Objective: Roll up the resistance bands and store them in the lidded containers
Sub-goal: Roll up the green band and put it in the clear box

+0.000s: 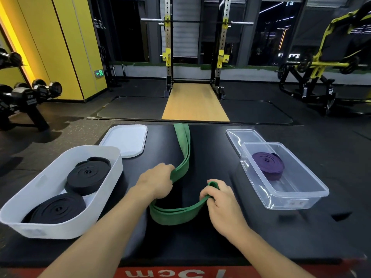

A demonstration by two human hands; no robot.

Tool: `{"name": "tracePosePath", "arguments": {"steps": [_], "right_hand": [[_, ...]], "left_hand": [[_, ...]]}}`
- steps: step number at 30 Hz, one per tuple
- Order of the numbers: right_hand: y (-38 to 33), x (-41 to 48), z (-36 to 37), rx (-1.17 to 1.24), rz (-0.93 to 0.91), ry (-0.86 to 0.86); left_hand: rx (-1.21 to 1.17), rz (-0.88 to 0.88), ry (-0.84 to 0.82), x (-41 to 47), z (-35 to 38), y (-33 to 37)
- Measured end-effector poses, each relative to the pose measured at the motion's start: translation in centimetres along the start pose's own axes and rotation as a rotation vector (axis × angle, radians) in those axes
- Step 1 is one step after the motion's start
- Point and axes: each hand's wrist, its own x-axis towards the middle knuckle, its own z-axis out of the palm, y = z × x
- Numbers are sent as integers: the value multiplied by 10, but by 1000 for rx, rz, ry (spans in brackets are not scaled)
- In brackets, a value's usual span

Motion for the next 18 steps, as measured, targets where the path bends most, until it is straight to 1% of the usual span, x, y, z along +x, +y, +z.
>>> {"name": "tracePosePath", "arguments": {"steps": [5,7,10,13,16,18], "right_hand": [[0,-5,1,-12,-11,44],[-2,-7,1,-20,-10,48],[-4,-10,2,-28,-2,49],[-3,-11,4,30,42,61],[-1,-10,5,21,45,74],[1,-9,6,11,27,80]], "left_hand": [[239,-75,-149,-1,-35,-24],[251,-96,-206,4,-44,-38],[227,-171,-240,14,-39,-47],[130,-233,-169,29,-26,-43],[79,-219,-57,51,-21,-37],[65,-196,-27,67,-21,-31]]}}
